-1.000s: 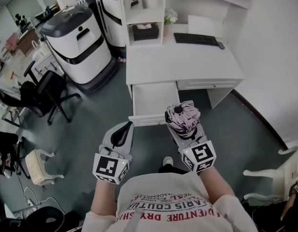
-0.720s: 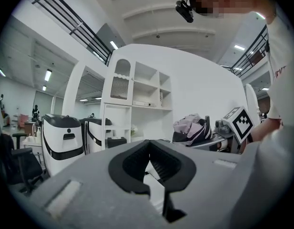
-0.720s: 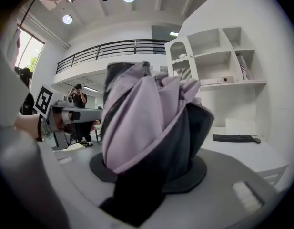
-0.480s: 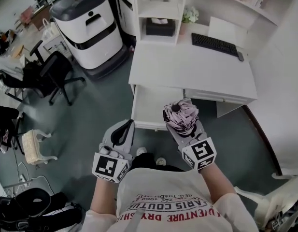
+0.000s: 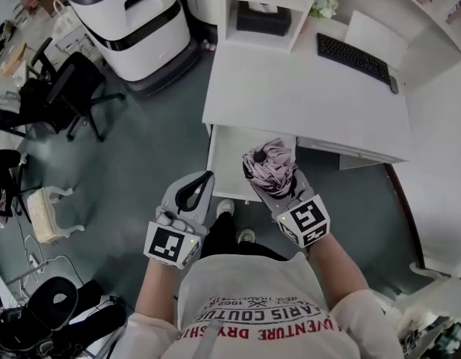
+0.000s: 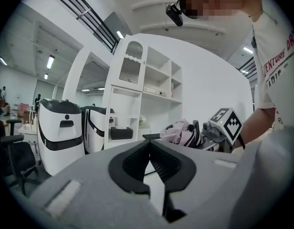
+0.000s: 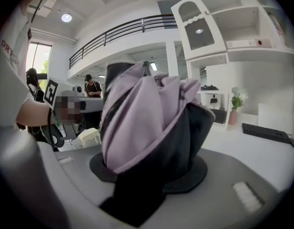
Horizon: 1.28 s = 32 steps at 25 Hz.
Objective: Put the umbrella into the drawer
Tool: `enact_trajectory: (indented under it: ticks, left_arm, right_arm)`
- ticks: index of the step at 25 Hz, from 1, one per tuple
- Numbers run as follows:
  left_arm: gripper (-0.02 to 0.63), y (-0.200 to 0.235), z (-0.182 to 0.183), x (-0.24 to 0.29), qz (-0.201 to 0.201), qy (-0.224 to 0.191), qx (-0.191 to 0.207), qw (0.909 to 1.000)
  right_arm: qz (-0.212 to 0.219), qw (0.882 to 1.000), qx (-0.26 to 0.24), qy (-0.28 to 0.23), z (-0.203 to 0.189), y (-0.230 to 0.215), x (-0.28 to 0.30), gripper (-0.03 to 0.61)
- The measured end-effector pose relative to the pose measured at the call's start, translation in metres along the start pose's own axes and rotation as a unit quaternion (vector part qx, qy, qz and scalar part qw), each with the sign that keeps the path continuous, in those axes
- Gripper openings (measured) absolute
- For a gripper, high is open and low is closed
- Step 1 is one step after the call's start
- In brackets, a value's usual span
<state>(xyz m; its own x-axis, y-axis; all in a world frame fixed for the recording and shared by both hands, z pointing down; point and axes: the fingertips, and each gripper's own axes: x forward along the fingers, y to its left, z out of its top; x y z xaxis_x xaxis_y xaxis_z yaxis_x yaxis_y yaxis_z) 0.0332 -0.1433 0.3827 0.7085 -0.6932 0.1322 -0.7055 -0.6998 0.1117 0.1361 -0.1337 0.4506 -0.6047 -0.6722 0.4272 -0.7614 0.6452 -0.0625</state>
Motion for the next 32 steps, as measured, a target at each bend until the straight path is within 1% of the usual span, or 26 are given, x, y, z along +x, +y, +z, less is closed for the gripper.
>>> enact_trajectory:
  ticks: [4,6,9,12,13,16,18,22,26,28,32]
  left_arm:
    - [0.005,0.028,-0.031,0.021,-0.010,0.006,-0.007,0.9999]
    - [0.005,0.040,-0.051,0.029,-0.013,0.013,-0.016,0.9997]
    - [0.005,0.055,-0.078,0.038,-0.017,0.023,-0.040,0.9988]
    - [0.005,0.074,-0.098,0.041,-0.012,0.032,-0.077,0.9965]
    - [0.005,0.081,-0.104,0.042,-0.010,0.036,-0.080,0.9961]
    - [0.005,0.096,-0.123,0.045,-0.007,0.053,-0.072,0.9960]
    - [0.006,0.104,-0.136,0.048,-0.006,0.058,-0.076,0.9954]
    - [0.005,0.124,-0.157,0.053,0.000,0.058,-0.092,0.9941]
    - [0.005,0.138,-0.166,0.057,0.003,0.055,-0.100,0.9935]
    - [0.005,0.139,-0.171,0.060,0.004,0.057,-0.103,0.9930]
    - [0.005,0.144,-0.179,0.062,0.008,0.061,-0.106,0.9925]
  right_arm:
    - [0.029,0.997,-0.031,0.061,-0.038,-0.012,0.053,0.206]
    - [0.050,0.993,-0.044,0.098,-0.063,-0.015,0.079,0.206]
    - [0.084,0.984,-0.040,0.150,-0.105,-0.016,0.114,0.206]
    - [0.109,0.972,-0.033,0.207,-0.148,-0.013,0.144,0.206]
    - [0.114,0.967,-0.032,0.227,-0.161,-0.012,0.152,0.206]
    - [0.134,0.951,-0.033,0.278,-0.200,-0.009,0.173,0.206]
    - [0.145,0.940,-0.032,0.307,-0.225,-0.008,0.183,0.206]
    - [0.164,0.921,-0.032,0.351,-0.269,-0.003,0.204,0.207]
    - [0.182,0.902,-0.048,0.388,-0.301,0.003,0.218,0.207]
    - [0.185,0.897,-0.051,0.399,-0.314,0.004,0.220,0.210]
    - [0.182,0.890,-0.034,0.416,-0.329,0.004,0.231,0.221]
